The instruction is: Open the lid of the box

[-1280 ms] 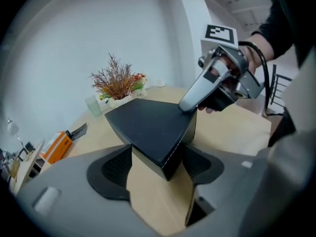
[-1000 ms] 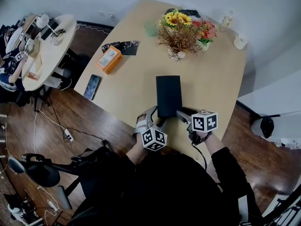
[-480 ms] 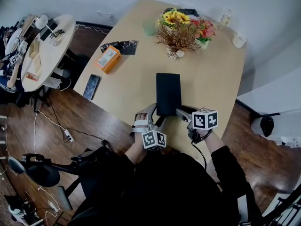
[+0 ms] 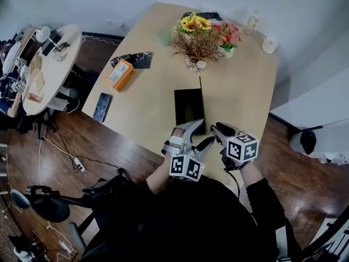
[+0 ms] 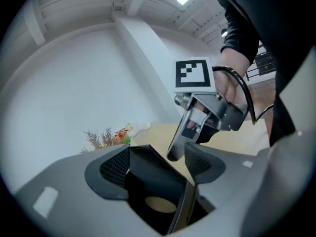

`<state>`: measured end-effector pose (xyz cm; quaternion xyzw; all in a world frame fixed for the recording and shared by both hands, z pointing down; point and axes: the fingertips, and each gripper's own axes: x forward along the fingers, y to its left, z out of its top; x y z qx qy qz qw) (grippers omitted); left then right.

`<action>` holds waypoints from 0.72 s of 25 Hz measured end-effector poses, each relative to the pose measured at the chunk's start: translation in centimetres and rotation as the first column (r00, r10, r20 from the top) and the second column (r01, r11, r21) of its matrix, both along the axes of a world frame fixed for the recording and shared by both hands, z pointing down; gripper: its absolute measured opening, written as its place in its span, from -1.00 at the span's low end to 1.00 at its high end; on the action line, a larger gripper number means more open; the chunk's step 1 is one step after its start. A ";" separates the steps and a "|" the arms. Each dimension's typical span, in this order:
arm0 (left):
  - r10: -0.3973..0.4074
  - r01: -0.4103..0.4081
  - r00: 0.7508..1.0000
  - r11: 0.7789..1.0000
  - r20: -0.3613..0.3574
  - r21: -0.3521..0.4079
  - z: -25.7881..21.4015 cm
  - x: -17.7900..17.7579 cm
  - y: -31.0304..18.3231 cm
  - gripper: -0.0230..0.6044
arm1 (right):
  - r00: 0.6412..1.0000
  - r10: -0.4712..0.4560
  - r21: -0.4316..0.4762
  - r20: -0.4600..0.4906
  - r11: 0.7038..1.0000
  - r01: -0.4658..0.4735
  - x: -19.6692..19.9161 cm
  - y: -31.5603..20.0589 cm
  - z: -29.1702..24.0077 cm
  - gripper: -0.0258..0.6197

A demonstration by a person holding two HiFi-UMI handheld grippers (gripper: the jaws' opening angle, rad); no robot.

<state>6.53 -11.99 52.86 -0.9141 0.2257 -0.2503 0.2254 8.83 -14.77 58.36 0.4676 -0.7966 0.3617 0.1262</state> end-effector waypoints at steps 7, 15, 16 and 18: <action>0.081 -0.078 0.996 0.994 0.040 -0.078 1.5 4.1 1.6 -0.20 | 0.945 0.312 0.092 0.100 0.943 -0.321 10.1 1.2 -4.4 -0.78; -0.133 0.105 0.988 0.952 -0.080 -0.286 0.4 0.1 -0.2 -0.33 | 0.927 0.367 0.225 0.075 0.900 -0.374 13.3 2.3 -9.2 -0.80; -0.181 0.133 0.976 0.935 -0.119 -0.329 -0.2 -0.9 -0.6 -0.33 | 0.933 0.354 0.239 0.073 0.902 -0.361 12.7 2.3 -9.7 -0.80; -0.299 0.193 0.933 0.884 -0.200 -0.426 -1.3 -3.5 -1.6 -0.33 | 0.947 0.315 0.267 0.064 0.909 -0.320 11.0 2.0 -10.7 -0.80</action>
